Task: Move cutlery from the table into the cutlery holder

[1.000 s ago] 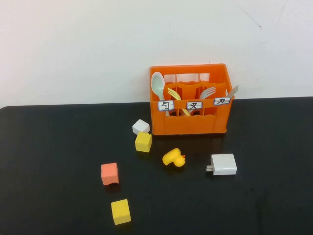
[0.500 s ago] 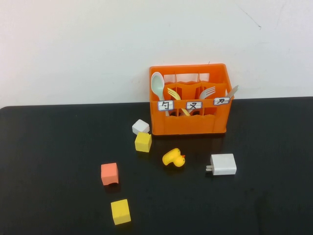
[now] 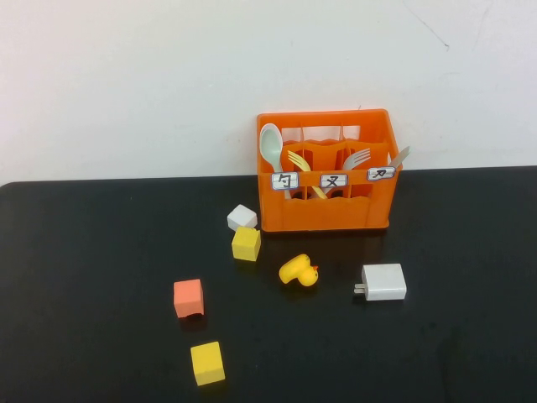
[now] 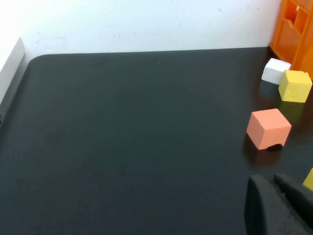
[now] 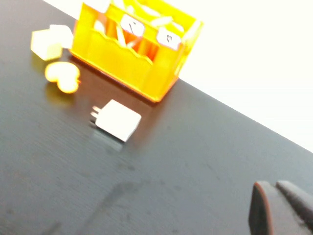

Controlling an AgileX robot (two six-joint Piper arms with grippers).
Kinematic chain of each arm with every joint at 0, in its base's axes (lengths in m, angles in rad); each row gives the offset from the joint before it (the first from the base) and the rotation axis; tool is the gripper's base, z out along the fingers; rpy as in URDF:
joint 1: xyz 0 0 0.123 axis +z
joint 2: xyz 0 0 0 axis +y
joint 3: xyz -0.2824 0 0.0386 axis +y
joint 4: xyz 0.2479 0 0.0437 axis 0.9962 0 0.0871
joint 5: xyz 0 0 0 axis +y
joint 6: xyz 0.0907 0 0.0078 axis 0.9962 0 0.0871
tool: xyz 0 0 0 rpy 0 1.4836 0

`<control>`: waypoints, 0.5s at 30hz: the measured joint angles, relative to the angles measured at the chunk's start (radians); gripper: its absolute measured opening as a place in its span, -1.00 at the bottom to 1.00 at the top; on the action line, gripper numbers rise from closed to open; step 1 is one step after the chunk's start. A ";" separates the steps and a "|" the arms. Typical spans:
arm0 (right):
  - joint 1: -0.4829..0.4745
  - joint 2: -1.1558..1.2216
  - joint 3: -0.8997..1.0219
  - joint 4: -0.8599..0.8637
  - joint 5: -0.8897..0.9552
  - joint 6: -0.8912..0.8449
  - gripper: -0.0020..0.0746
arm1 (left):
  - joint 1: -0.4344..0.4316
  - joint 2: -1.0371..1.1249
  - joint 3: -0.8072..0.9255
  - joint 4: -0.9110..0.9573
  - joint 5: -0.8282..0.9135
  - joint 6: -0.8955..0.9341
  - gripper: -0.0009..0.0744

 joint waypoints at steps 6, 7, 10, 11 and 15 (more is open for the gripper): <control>-0.003 0.000 0.144 0.000 -0.138 0.000 -0.95 | 0.000 0.000 0.000 0.000 0.000 0.000 -0.98; -0.005 0.000 0.158 0.000 -0.148 0.000 -0.95 | 0.000 0.000 0.000 0.000 0.000 0.000 -0.98; -0.023 -0.013 0.197 -0.012 -0.165 0.000 -0.95 | 0.000 0.000 0.000 0.000 0.000 0.000 -0.98; -0.033 -0.023 0.206 -0.016 -0.170 0.000 -0.95 | 0.000 0.000 0.000 0.000 0.000 0.000 -0.98; -0.054 -0.067 0.220 -0.025 -0.198 0.000 -0.95 | 0.000 0.000 0.000 0.000 0.000 0.000 -0.98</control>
